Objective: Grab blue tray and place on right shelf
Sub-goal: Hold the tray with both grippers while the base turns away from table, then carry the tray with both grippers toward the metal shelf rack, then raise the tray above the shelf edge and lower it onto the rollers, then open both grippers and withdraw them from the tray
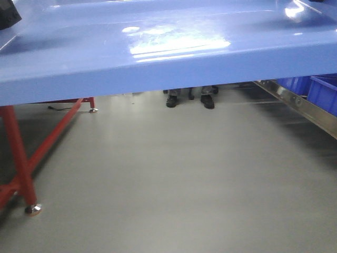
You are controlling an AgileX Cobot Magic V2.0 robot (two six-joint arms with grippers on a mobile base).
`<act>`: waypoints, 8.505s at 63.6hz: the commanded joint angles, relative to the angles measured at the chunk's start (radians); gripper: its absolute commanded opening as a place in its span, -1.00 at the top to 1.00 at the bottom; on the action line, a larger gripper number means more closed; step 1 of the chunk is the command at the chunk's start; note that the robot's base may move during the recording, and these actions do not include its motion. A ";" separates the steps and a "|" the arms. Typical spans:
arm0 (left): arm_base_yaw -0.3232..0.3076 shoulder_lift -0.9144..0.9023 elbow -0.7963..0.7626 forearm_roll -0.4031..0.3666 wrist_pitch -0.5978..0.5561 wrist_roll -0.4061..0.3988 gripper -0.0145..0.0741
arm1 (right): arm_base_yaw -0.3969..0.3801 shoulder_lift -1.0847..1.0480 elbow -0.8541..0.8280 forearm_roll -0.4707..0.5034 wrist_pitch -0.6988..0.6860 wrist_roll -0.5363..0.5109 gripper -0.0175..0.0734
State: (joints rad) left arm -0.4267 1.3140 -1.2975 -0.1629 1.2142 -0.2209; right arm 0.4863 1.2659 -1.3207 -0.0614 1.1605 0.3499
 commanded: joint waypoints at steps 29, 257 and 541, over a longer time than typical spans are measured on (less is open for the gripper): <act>-0.009 -0.027 -0.022 0.020 0.014 0.042 0.78 | -0.005 -0.032 -0.027 -0.042 -0.052 -0.029 0.47; -0.009 -0.027 -0.022 -0.010 0.014 0.042 0.78 | -0.005 -0.032 -0.027 -0.042 -0.053 -0.029 0.47; 0.096 -1.010 0.798 0.046 -0.800 0.204 0.78 | -0.045 -0.850 0.861 -0.102 -0.988 -0.180 0.49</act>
State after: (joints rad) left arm -0.3729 0.3197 -0.4836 -0.1281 0.5025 -0.0209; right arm 0.4393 0.4134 -0.4296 -0.1493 0.2621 0.1840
